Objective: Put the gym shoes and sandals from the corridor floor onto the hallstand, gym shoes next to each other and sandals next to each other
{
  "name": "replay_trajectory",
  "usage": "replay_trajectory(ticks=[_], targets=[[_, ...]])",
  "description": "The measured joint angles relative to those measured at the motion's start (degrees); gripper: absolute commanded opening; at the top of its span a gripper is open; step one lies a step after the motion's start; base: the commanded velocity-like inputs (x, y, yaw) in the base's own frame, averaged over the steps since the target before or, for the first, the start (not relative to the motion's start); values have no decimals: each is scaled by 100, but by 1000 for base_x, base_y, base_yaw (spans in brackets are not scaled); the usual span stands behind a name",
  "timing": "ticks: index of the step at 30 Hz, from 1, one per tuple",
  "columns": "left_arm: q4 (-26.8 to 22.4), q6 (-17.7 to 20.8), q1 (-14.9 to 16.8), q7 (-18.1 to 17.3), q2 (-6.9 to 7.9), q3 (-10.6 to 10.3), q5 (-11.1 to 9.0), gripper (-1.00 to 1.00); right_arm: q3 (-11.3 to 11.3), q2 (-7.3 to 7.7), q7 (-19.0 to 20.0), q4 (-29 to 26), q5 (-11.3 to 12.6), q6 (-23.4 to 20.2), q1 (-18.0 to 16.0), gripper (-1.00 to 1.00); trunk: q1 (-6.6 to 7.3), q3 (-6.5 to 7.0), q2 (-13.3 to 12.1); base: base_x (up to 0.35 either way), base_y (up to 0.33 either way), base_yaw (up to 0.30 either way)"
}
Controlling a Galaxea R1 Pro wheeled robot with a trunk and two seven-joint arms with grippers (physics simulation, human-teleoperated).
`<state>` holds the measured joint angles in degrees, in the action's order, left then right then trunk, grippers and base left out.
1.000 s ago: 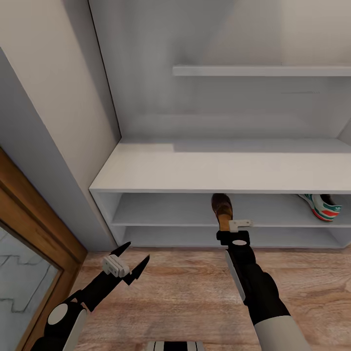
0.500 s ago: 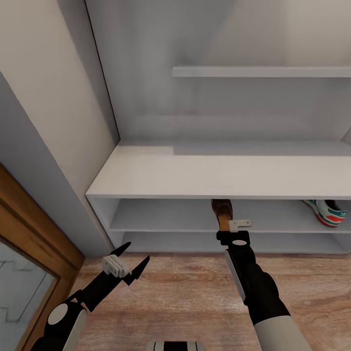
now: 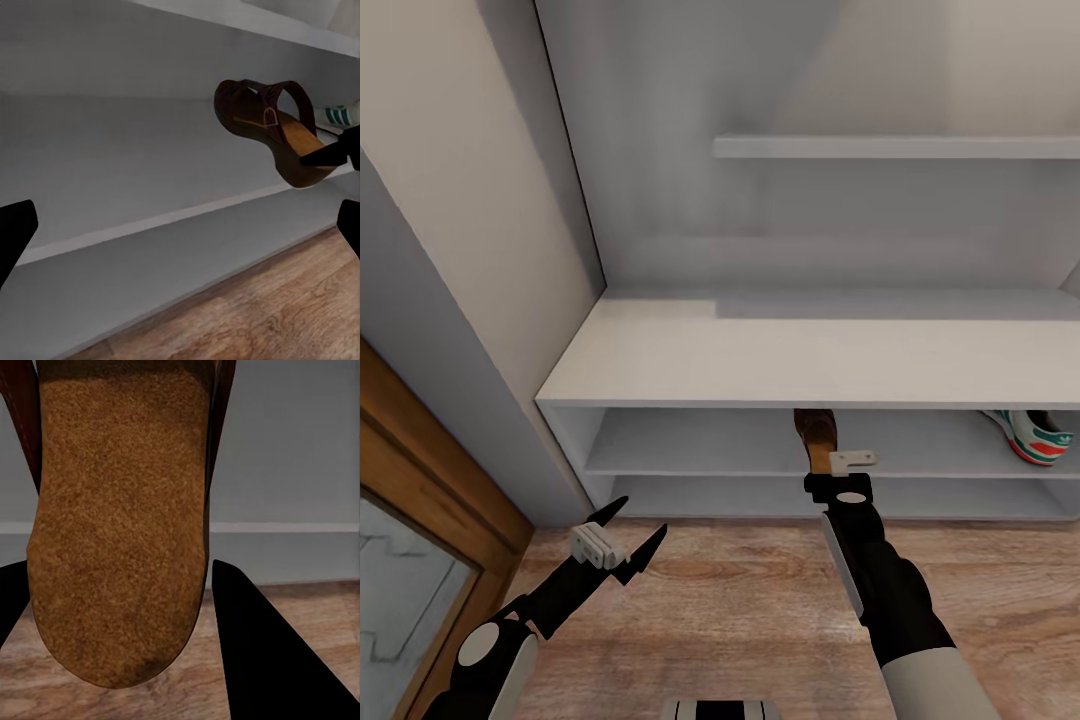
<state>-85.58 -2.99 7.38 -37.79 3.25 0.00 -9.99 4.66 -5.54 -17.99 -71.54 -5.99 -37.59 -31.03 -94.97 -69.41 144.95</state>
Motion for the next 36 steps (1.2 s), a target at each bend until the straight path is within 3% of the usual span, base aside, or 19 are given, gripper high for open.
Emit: replay_trajectory(ticks=[19, 36], targets=[[-10, 0, 0, 3, -2, 0, 2, 100, 0, 0, 0, 8, 0, 0, 0, -100, 0, 0, 0, 102, 0, 0], [-11, 0, 0, 0, -1, 0, 3, 100, 0, 0, 0, 9, 0, 0, 0, -100, 0, 0, 0, 17, 0, 0]])
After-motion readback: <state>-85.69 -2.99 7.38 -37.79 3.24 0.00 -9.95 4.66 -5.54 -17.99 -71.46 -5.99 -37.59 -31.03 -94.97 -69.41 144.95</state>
